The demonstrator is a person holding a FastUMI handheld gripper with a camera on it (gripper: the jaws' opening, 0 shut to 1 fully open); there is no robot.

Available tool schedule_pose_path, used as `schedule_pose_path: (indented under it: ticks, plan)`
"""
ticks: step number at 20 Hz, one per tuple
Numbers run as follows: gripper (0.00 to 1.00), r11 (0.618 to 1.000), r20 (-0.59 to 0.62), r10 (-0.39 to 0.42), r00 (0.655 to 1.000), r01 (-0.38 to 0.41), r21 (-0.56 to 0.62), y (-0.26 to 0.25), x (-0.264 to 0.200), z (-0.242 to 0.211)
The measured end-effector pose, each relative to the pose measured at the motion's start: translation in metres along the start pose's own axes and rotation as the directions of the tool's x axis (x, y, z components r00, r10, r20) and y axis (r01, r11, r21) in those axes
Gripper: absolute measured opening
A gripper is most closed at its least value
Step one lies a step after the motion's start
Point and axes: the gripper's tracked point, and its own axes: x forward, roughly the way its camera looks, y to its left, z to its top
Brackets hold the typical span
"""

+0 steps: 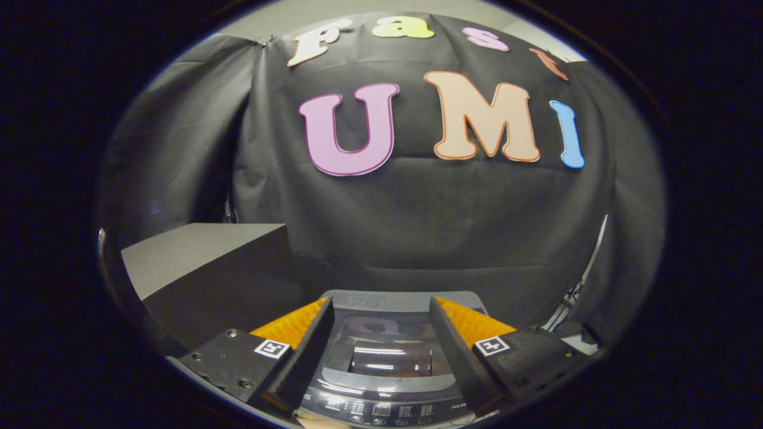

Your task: Put the clothes into the washing machine and then close the washing machine lid.

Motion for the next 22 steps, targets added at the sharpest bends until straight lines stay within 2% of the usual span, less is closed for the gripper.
schedule_pose_path:
  ticks: [3,10,17,22]
  plan:
    - [0.97,1.000,0.037,0.007,0.999,-0.008,0.024,0.001,0.000,0.000]
    - [0.97,0.994,0.135,-0.036,0.990,0.022,0.107,-0.008,-0.007,-0.002]
    - [0.95,0.993,0.266,-0.073,0.961,0.044,0.113,-0.022,-0.010,0.004]
    - [0.95,0.993,0.284,-0.085,0.955,0.057,0.106,-0.028,-0.017,-0.005]
